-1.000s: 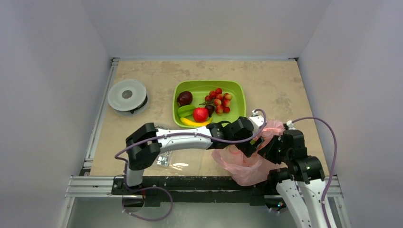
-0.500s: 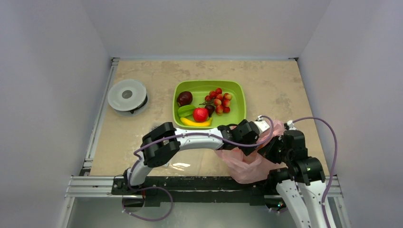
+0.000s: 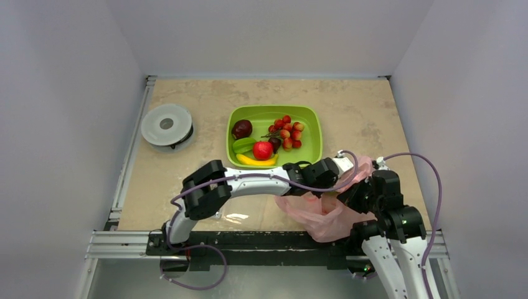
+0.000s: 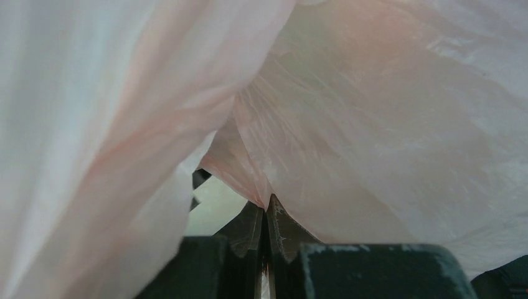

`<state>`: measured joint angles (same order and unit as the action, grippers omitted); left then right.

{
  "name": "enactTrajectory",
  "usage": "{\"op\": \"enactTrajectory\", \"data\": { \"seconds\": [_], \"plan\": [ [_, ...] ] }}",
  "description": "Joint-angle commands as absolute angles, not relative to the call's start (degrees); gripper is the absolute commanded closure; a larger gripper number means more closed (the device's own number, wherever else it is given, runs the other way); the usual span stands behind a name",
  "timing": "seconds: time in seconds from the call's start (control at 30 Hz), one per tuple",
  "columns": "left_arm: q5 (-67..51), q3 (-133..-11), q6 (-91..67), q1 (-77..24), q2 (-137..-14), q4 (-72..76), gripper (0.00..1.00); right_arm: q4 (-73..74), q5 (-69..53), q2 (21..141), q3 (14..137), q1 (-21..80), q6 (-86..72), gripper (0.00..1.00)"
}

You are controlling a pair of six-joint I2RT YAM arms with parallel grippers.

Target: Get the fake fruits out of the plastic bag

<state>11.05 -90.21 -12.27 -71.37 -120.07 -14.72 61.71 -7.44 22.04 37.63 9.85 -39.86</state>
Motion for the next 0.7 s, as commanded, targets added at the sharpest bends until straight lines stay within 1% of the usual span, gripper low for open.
{"op": "enactTrajectory", "data": {
  "seconds": [0.0, 0.13, 0.17, 0.2, 0.23, 0.27, 0.37, 0.43, 0.53, 0.67],
  "plan": [
    [9.1, -87.1, -12.0, -71.4, -110.3, -12.4, 0.84, 60.3, -8.4, 21.4, 39.9, 9.7, -39.3, 1.0],
    [9.3, -86.1, -12.3, -71.4, -107.8, -13.6, 0.86, 60.7, -8.0, 21.4, 40.8, 9.7, -39.4, 1.0],
    [8.9, -85.7, -12.3, -71.4, -107.4, -13.4, 0.85, 60.8, -7.8, 21.5, 41.1, 9.7, -39.2, 1.0],
    [8.6, -85.5, -12.3, -71.4, -107.1, -13.1, 0.83, 60.9, -7.6, 21.6, 41.4, 9.7, -39.2, 1.0],
    [8.4, -85.4, -12.4, -71.4, -107.1, -12.8, 0.78, 60.9, -7.5, 21.6, 41.7, 9.7, -39.1, 1.0],
    [8.2, -85.5, -12.7, -71.4, -107.3, -12.7, 0.7, 60.9, -7.5, 21.5, 41.7, 9.7, -39.1, 1.0],
    [7.5, -86.5, -13.5, -71.4, -108.4, -13.4, 0.4, 61.2, -7.8, 21.4, 41.6, 9.7, -39.2, 1.0],
    [7.0, -86.8, -13.6, -71.4, -109.1, -13.4, 0.35, 61.5, -7.8, 21.4, 41.5, 9.7, -39.2, 1.0],
    [6.7, -87.7, -13.7, -71.4, -110.0, -14.4, 0.32, 60.9, -8.5, 22.0, 40.3, 9.7, -39.0, 1.0],
    [3.5, -87.1, -14.5, -71.3, -108.9, -14.5, 0.23, 65.1, -7.2, 26.8, 39.4, 9.7, -39.7, 1.0]
  ]
}}
